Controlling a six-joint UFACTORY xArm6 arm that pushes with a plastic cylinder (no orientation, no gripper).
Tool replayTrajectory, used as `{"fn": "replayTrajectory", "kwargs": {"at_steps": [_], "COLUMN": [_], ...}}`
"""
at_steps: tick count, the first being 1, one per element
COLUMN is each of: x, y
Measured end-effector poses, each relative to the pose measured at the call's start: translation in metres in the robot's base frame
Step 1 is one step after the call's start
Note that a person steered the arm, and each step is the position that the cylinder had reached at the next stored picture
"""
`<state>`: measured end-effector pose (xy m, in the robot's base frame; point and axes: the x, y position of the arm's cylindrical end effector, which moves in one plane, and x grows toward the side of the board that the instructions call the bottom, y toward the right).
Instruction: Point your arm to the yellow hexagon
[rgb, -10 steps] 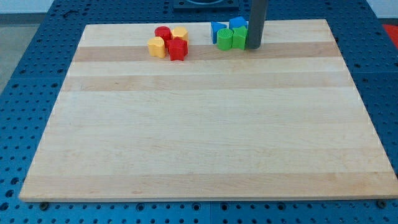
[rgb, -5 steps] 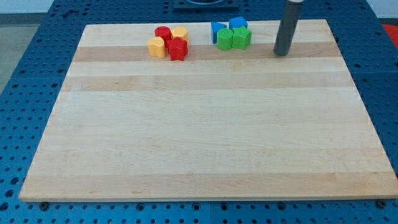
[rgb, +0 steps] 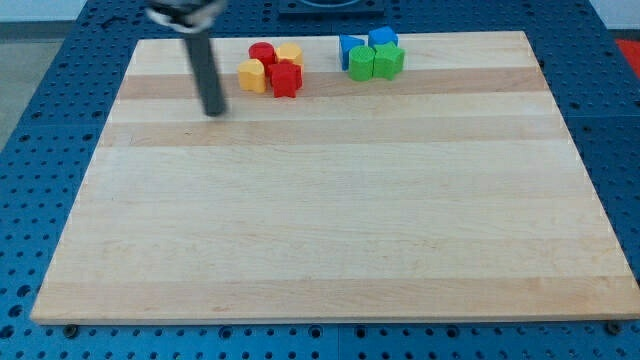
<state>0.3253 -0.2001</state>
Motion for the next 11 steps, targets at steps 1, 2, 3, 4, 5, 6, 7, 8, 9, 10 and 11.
{"fn": "replayTrajectory", "kwargs": {"at_steps": [1, 2, 3, 4, 5, 6, 7, 8, 9, 10, 11], "x": [-0.065, -0.065, -0.066, -0.086, -0.114, -0.127, -0.134, -0.134, -0.132, -0.114, -0.087], "y": [-0.037, -0.037, -0.04, -0.04, -0.03, 0.012, 0.083, 0.15, 0.154, 0.165, 0.168]}}
